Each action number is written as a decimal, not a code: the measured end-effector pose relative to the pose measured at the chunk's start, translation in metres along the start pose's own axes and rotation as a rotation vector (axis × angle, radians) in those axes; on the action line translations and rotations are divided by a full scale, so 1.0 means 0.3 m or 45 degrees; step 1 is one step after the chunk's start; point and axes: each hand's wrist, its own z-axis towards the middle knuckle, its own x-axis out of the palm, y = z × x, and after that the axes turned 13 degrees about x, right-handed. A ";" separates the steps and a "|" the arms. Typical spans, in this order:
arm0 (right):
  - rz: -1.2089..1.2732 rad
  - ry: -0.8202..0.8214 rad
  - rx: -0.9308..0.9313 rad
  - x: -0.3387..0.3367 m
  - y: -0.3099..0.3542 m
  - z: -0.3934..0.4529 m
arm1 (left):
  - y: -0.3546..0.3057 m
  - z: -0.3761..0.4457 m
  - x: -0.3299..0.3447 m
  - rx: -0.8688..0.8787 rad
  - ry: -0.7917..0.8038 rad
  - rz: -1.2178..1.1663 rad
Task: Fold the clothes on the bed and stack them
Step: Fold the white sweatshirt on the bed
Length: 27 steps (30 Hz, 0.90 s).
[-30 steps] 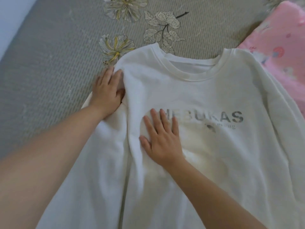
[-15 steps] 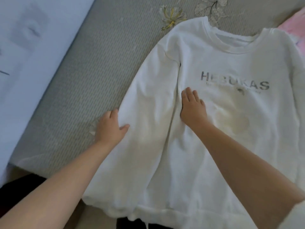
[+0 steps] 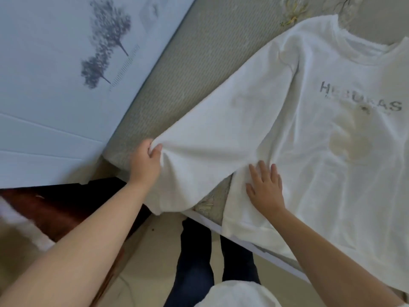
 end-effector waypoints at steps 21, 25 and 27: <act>0.643 0.061 0.035 -0.215 -0.246 0.024 | -0.453 0.156 0.128 0.425 0.018 -0.066; 1.023 -0.117 0.336 -0.270 -0.524 -0.009 | -0.861 0.124 0.412 0.430 0.581 -0.596; 1.226 -0.174 0.537 -0.267 -0.671 -0.019 | -1.013 0.068 0.561 0.141 1.129 -1.041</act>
